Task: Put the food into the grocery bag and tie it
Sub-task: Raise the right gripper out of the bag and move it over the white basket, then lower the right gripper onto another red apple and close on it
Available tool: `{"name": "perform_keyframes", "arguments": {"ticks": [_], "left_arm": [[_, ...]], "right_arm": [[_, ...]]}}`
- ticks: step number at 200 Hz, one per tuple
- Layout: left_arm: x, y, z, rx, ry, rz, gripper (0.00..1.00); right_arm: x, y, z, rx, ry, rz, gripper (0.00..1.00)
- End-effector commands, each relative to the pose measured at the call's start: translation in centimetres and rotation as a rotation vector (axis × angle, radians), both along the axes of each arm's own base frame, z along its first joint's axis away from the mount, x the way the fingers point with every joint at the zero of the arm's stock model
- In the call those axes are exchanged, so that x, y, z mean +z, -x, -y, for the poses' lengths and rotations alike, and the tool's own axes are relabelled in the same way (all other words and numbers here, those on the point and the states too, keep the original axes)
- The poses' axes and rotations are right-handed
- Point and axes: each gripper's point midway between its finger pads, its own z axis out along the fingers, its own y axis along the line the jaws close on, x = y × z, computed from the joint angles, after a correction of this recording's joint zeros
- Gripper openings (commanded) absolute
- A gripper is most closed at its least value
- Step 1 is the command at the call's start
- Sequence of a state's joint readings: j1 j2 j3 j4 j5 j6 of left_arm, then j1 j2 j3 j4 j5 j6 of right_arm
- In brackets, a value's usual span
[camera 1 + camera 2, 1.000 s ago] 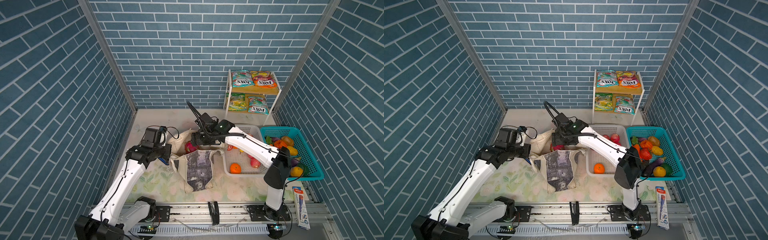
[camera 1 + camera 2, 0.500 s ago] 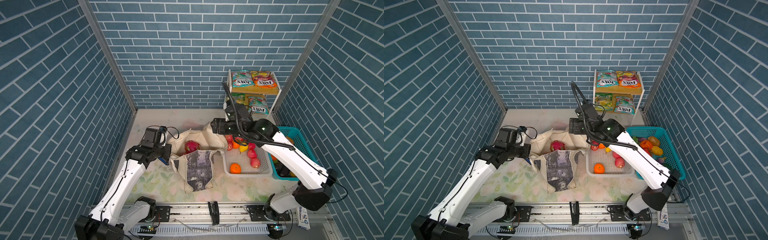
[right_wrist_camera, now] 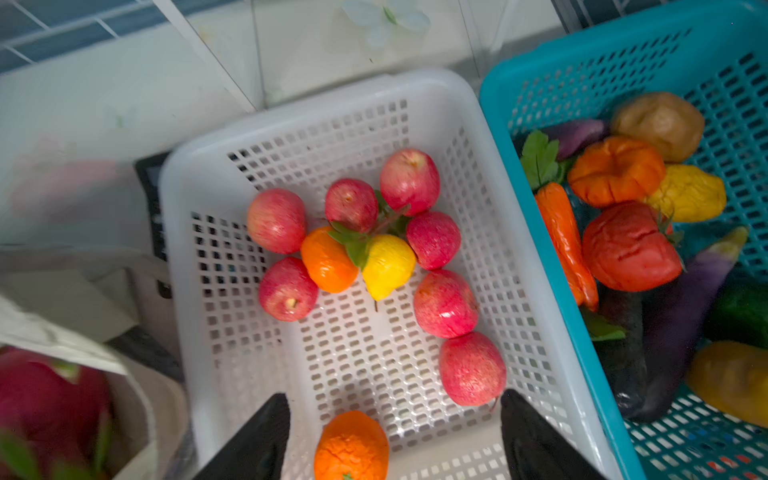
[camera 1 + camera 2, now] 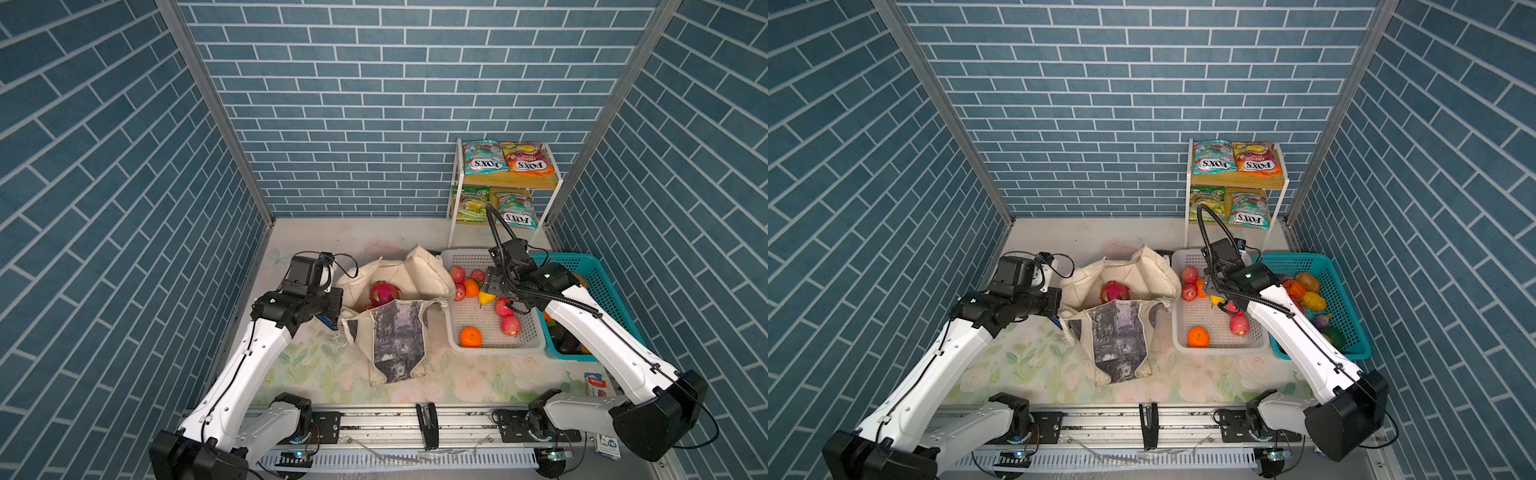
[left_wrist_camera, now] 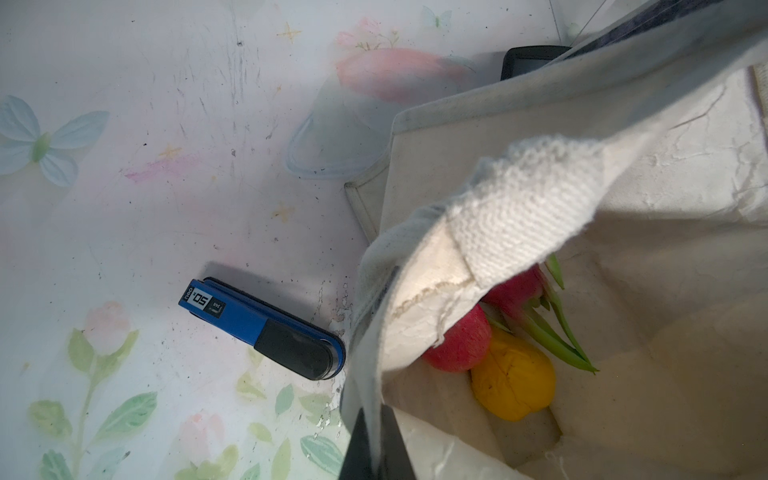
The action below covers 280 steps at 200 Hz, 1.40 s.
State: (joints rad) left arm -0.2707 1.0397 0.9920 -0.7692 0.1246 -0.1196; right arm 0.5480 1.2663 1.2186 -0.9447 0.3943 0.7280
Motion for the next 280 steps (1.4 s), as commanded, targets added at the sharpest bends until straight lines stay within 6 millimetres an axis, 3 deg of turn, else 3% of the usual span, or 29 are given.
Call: {"name": "perform_keyframes", "arguments": {"ticks": [1, 47, 83, 162, 280], "left_arm": [[-0.3, 0.1, -0.1, 0.002, 0.004, -0.008, 0.04], [-0.4, 0.1, -0.1, 0.002, 0.003, -0.012, 0.04], [-0.4, 0.1, -0.1, 0.004, 0.002, -0.012, 0.04], [-0.5, 0.0, -0.2, 0.009, -0.003, -0.013, 0.04], [-0.5, 0.0, -0.3, 0.01, -0.006, -0.012, 0.04]], "right_arm": [[-2.4, 1.6, 1.3, -0.034, 0.042, -0.09, 0.79], [-7.1, 3.6, 2.2, 0.01, 0.05, -0.234, 0.79], [-9.0, 4.5, 3.1, 0.019, 0.05, -0.305, 0.79], [-11.3, 5.1, 4.3, 0.087, 0.118, -0.426, 0.79], [-12.7, 3.3, 5.2, 0.126, 0.176, -0.477, 0.82]]}}
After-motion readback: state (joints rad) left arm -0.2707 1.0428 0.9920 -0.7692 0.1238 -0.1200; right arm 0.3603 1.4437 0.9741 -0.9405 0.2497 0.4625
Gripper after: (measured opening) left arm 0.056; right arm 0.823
